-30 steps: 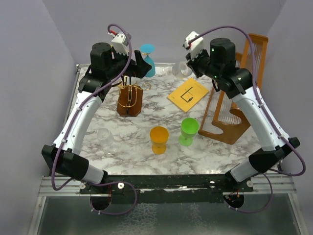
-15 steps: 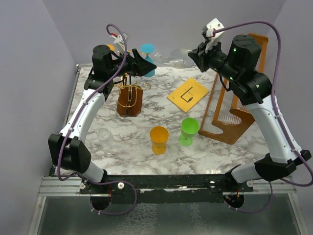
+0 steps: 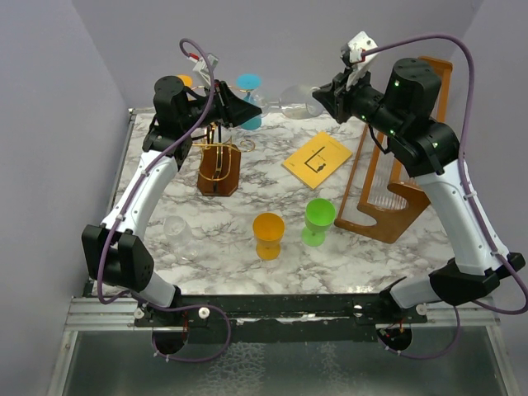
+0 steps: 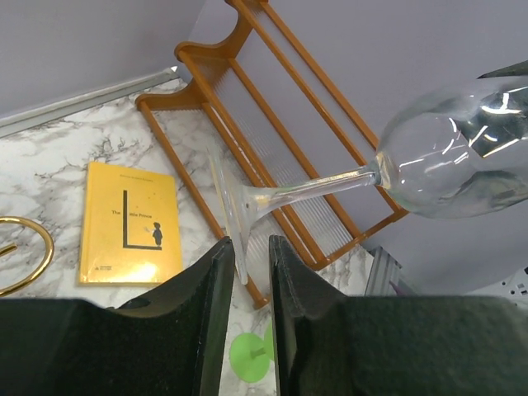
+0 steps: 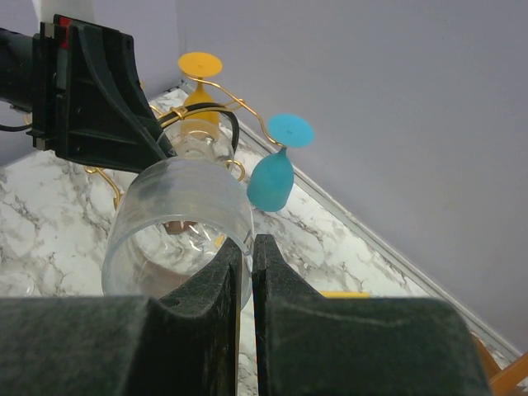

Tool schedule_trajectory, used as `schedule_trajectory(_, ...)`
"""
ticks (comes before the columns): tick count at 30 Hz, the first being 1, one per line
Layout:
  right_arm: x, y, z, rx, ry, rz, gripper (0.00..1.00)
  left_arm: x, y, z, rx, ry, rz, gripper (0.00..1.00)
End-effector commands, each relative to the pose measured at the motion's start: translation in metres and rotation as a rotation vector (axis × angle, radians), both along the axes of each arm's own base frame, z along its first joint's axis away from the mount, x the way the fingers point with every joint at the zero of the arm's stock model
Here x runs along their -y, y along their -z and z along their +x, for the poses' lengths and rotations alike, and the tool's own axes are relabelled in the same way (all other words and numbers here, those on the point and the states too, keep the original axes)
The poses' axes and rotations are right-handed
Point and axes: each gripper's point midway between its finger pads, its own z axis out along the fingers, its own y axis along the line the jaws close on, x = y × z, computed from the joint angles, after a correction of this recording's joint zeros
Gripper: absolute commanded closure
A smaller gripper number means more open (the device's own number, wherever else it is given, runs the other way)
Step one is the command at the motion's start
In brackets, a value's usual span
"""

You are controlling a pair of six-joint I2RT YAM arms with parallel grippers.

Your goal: Place the wine glass upside down on the wine glass rack

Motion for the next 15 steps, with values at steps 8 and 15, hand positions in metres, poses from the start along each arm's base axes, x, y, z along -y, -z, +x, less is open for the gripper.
schedule_trajectory(8,0.002,-0.025,-0.015,0.066,-0.031,0.051,0.99,0.004,-0.007,-0.003,0.06,0.045,0.014,1.0)
schedule_trajectory(15,0.016,-0.011,-0.005,0.088,0.048,-0.02,0.42,-0.031,-0.016,0.011,0.131,-0.097,0.101,1.0)
